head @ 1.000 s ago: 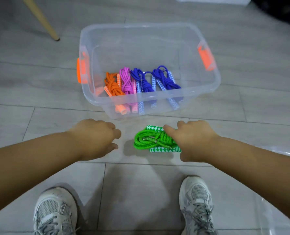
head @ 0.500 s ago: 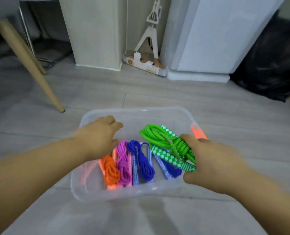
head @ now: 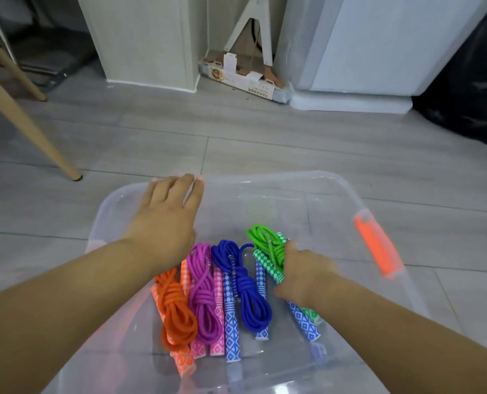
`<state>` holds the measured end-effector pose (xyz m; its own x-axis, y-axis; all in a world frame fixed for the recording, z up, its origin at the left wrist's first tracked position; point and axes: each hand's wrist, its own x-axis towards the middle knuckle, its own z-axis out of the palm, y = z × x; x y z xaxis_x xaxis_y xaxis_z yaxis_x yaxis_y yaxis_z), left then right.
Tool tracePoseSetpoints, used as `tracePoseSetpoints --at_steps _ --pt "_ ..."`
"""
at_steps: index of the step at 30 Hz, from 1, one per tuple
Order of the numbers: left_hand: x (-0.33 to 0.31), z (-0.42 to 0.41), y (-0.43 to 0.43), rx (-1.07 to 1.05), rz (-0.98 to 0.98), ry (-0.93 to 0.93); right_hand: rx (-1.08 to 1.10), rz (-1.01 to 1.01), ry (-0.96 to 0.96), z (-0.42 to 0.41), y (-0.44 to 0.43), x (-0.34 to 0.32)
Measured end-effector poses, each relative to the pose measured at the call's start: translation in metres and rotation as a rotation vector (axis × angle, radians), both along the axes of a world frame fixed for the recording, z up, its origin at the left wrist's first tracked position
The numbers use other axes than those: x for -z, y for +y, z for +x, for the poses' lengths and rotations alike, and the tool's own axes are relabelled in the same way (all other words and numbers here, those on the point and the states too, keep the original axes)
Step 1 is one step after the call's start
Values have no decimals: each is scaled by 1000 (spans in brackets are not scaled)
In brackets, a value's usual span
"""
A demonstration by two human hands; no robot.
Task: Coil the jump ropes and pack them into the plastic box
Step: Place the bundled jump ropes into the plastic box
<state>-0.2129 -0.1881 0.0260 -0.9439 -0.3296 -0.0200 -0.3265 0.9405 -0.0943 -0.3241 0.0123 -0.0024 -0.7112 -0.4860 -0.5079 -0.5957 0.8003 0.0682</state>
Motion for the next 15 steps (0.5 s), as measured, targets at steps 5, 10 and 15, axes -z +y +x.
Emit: tracePoseSetpoints --at_steps 5,10,15 --pt "15 3 -4 30 -37 94 -68 101 -102 22 -11 28" --pt "9 1 4 -34 -39 9 -13 70 -266 34 -13 35" --pt "2 0 6 -50 -42 -68 -79 205 -281 25 -8 29"
